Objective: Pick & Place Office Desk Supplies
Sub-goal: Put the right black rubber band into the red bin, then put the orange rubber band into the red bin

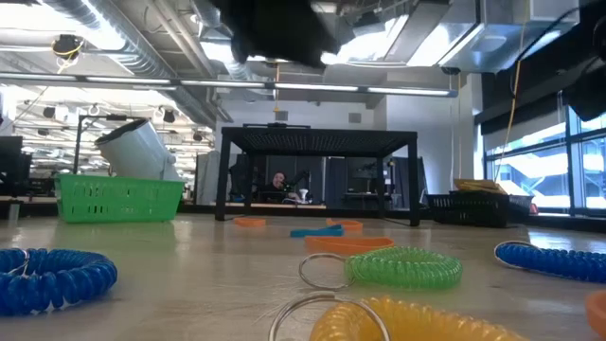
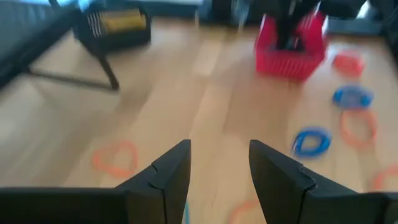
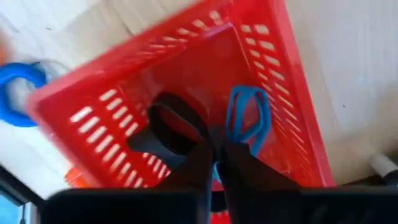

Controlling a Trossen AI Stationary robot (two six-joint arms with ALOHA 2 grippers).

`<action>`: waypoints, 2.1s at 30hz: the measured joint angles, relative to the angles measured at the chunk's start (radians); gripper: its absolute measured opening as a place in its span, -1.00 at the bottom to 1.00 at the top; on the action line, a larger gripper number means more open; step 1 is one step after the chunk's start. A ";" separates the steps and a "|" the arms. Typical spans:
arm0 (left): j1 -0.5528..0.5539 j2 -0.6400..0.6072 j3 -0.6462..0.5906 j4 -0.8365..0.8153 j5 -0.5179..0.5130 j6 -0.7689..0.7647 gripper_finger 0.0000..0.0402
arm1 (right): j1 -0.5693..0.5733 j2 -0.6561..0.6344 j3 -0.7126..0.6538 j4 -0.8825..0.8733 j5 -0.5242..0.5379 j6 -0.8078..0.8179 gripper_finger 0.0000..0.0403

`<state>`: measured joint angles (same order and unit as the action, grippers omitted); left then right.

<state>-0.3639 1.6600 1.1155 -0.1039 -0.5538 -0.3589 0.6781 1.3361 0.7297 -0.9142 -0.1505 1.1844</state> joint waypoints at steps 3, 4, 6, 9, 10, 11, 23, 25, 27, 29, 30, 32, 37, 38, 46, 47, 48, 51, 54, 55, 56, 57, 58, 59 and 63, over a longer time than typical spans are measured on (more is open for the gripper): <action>0.005 0.025 0.000 -0.010 0.065 -0.001 -0.22 | 0.000 0.000 -0.012 0.003 -0.003 0.014 -0.69; 0.007 0.033 0.000 -0.012 0.095 0.006 -0.22 | 0.000 0.000 -0.014 0.002 -0.005 0.014 -0.63; 0.008 0.055 0.000 -0.009 0.174 0.021 -0.22 | 0.000 0.000 -0.014 0.004 -0.006 0.013 -0.51; 0.016 0.092 0.000 -0.002 0.294 0.056 -0.22 | 0.000 0.000 -0.014 0.003 -0.008 0.003 -0.32; 0.019 0.106 0.000 -0.006 0.333 0.074 -0.22 | 0.000 0.000 -0.014 0.003 -0.010 -0.005 -0.25; 0.021 0.121 0.000 -0.002 0.367 0.094 -0.22 | 0.000 0.000 -0.014 0.003 -0.013 -0.009 -0.19; 0.028 0.272 0.000 0.094 0.421 0.378 -0.22 | 0.000 0.000 0.067 0.002 -0.096 -0.014 0.27; 0.033 0.293 0.000 0.128 0.458 0.387 -0.22 | 0.000 0.000 0.089 0.002 -0.076 -0.018 0.29; 0.044 0.315 0.000 0.153 0.499 0.388 -0.22 | 0.000 0.000 0.111 0.002 -0.053 -0.022 0.29; 0.054 0.332 0.000 0.160 0.528 0.388 -0.22 | -0.001 0.000 0.130 0.002 -0.035 -0.027 0.29; 0.058 0.339 0.000 0.162 0.535 0.388 -0.22 | -0.001 0.000 0.138 0.002 -0.027 -0.032 0.29; 0.067 0.350 0.000 0.155 0.545 0.388 -0.22 | -0.001 0.000 0.155 0.002 -0.006 -0.041 0.29; 0.082 0.362 0.004 0.130 0.566 0.383 -0.27 | -0.001 0.000 0.183 0.003 0.056 -0.060 0.29; 0.084 0.362 0.005 0.121 0.568 0.383 -0.32 | -0.001 0.000 0.186 0.003 0.068 -0.068 0.29; 0.085 0.362 0.005 0.074 0.557 0.381 -0.88 | -0.001 0.000 0.192 0.028 0.170 -0.123 0.29; 0.085 0.363 0.005 0.072 0.555 0.379 -0.93 | -0.001 0.000 0.192 0.036 0.177 -0.123 0.29; 0.084 0.363 0.005 0.070 0.551 0.372 -0.96 | -0.001 0.000 0.192 0.047 0.187 -0.123 0.29; 0.084 0.359 0.004 0.070 0.549 0.369 -0.98 | -0.001 0.000 0.192 0.092 0.239 -0.137 0.30; 0.084 0.346 0.000 0.070 0.548 0.369 -0.99 | -0.001 0.000 0.192 0.164 0.329 -0.190 0.30; 0.084 0.337 0.000 0.071 0.547 0.369 -0.99 | -0.001 0.000 0.192 0.190 0.361 -0.211 0.30; 0.084 0.325 -0.004 0.063 0.542 0.365 -0.99 | -0.001 0.000 0.192 0.220 0.392 -0.235 0.30; 0.084 0.312 -0.006 0.048 0.529 0.363 -0.99 | -0.001 0.000 0.192 0.249 0.423 -0.264 0.30; 0.085 0.300 -0.008 0.042 0.517 0.360 -0.99 | -0.001 0.000 0.192 0.277 0.453 -0.294 0.30; 0.085 0.285 -0.008 0.043 0.502 0.356 -0.99 | -0.001 0.000 0.192 0.306 0.484 -0.323 0.30; 0.085 0.207 -0.003 0.052 0.452 0.328 -0.99 | -0.003 0.000 0.192 0.398 0.594 -0.455 0.30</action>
<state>-0.2787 1.8674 1.1122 -0.0518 -0.1023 -0.0313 0.6746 1.3357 0.9222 -0.5163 0.4438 0.7296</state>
